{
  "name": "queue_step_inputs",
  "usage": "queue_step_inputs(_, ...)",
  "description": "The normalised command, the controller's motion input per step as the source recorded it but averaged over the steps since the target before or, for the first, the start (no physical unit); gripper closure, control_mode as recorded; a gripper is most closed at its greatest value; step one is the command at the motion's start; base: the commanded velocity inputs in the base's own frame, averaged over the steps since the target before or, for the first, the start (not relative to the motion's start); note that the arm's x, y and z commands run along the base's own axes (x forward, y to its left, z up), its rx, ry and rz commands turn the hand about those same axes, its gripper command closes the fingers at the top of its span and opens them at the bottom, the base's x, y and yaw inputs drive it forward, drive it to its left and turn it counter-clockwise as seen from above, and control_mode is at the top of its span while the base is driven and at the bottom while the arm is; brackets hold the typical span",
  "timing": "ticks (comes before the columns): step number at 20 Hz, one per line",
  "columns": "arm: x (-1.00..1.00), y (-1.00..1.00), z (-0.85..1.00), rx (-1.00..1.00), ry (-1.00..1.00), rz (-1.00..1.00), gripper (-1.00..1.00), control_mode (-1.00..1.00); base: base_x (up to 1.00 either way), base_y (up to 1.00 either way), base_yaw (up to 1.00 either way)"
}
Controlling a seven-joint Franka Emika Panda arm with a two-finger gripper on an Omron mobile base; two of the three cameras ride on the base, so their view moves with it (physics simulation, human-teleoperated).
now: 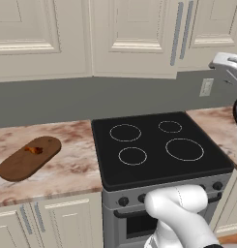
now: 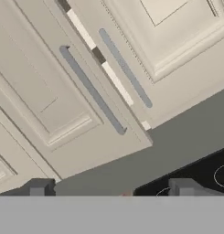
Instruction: Open the cabinet, retrieve the rolling pin, and place it next to the meat on the cutting board to prepare for tenderizing.
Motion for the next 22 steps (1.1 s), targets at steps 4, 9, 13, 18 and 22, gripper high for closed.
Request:
queue_step_inputs(4,0.02,-0.26,0.01,0.33,0.07,0.02,-1.0,-1.0,0.0,0.0,0.0)
queue_step_inputs(9,0.05,-0.09,0.0,0.29,0.03,0.05,-1.0,-1.0,0.0,0.0,0.0)
queue_step_inputs(13,0.25,0.0,0.0,0.25,0.04,0.06,-1.0,-1.0,0.0,0.0,0.0)
queue_step_inputs(18,0.39,0.0,0.0,0.22,0.06,0.08,-1.0,-1.0,0.0,0.0,0.0)
queue_step_inputs(22,0.39,0.0,0.0,0.19,0.05,0.06,-1.0,-1.0,0.0,0.0,0.0)
